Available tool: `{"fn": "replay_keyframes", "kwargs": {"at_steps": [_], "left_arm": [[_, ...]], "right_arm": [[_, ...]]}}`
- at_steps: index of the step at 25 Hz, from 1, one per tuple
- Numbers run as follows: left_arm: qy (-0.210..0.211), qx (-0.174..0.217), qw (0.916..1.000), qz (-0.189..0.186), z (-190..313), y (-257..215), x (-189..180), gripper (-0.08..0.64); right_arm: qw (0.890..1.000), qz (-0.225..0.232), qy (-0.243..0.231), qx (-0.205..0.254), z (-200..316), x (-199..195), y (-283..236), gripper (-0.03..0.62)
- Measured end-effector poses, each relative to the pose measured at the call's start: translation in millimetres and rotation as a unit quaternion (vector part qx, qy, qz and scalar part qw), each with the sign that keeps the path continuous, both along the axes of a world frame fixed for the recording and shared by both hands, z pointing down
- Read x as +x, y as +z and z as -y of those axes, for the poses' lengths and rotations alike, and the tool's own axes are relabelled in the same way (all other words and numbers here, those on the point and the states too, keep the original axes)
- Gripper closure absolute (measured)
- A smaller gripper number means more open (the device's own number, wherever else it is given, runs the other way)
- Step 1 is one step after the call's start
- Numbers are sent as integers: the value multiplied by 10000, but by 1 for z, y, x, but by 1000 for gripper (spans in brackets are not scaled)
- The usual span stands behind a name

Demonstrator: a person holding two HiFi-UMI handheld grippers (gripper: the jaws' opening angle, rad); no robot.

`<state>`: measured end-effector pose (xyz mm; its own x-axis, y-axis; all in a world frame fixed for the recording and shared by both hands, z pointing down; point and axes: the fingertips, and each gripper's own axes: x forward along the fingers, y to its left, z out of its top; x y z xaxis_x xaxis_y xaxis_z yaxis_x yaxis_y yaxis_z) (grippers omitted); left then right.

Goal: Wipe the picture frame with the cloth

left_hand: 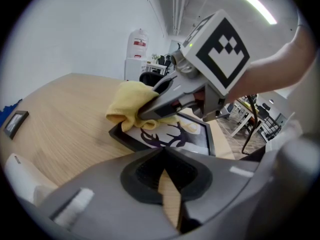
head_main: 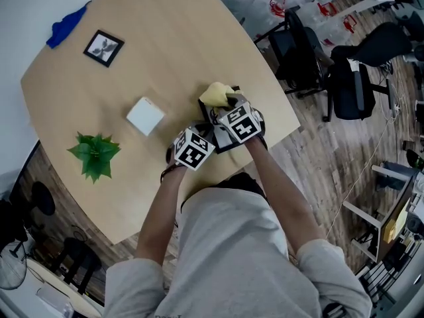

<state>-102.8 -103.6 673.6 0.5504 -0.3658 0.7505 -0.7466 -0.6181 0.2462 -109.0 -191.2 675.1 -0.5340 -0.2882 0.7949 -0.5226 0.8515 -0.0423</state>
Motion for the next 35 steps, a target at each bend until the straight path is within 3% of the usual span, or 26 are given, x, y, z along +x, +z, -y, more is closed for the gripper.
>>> {"fn": "replay_keyframes", "kwargs": {"at_steps": [11,16,22,26,35], "left_arm": [[-22,-23,10000,-31,-1,0,-1,508],[1,-32,10000,-54,0,0,-1,508],[-18,-9,10000,-83,0,0,-1,508],[-38,-7,10000,-84,0,0,-1,508],[-53,3,10000,-60,0,1,-2,508]], "right_arm": [[9993,132,101,339,12,-9,-8,543],[9995,210,145,172,21,-21,-4,541],[9988,374,-293,-93,6,-44,-1,541],[9976,388,-580,-1,-3,-57,-7,542],[9933,496,-1021,-202,-30,-51,-2,543]]}}
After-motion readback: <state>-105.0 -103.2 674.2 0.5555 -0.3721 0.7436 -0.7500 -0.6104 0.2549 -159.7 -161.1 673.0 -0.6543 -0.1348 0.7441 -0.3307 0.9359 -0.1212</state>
